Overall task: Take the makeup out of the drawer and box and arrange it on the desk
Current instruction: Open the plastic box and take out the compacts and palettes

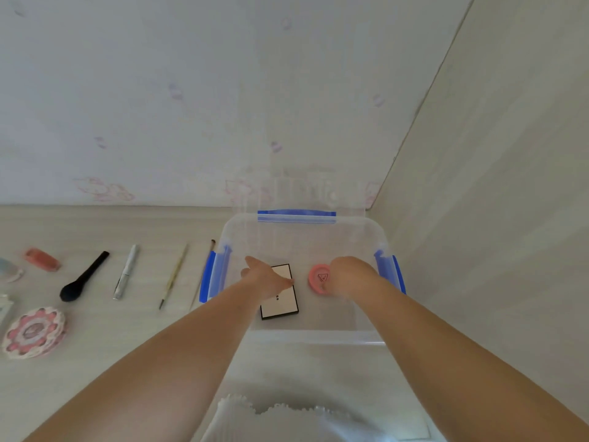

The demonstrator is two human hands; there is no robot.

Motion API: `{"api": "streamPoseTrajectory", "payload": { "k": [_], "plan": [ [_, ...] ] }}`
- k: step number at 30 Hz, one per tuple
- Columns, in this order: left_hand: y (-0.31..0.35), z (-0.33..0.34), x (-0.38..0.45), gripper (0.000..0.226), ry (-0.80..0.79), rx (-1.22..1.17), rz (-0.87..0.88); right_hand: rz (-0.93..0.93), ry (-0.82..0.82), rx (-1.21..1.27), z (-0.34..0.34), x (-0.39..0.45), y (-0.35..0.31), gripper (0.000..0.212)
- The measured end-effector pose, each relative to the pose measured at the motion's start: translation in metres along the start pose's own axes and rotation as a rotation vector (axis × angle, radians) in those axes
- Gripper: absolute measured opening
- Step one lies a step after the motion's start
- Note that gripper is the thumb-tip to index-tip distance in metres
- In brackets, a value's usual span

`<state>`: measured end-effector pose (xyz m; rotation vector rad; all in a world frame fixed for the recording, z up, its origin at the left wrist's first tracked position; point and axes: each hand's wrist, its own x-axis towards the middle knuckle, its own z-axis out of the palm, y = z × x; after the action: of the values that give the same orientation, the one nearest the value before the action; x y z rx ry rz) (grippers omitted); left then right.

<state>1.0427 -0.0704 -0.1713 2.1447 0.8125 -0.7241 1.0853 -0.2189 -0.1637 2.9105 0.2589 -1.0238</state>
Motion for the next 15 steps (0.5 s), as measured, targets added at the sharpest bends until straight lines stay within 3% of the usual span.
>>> {"api": "streamPoseTrajectory", "payload": {
  "k": [4,8,15],
  "plan": [
    [0.000,0.010,0.016,0.112,0.044,0.173,-0.066,0.027,-0.001,0.055,0.001,0.012,-0.002,0.021],
    [0.003,0.019,0.028,0.109,0.062,0.176,-0.129,0.054,-0.013,0.084,0.004,0.022,-0.005,0.028],
    [-0.002,0.030,0.035,0.095,0.156,0.235,-0.029,0.084,0.031,0.145,0.015,0.032,-0.005,0.037]
  ]
}}
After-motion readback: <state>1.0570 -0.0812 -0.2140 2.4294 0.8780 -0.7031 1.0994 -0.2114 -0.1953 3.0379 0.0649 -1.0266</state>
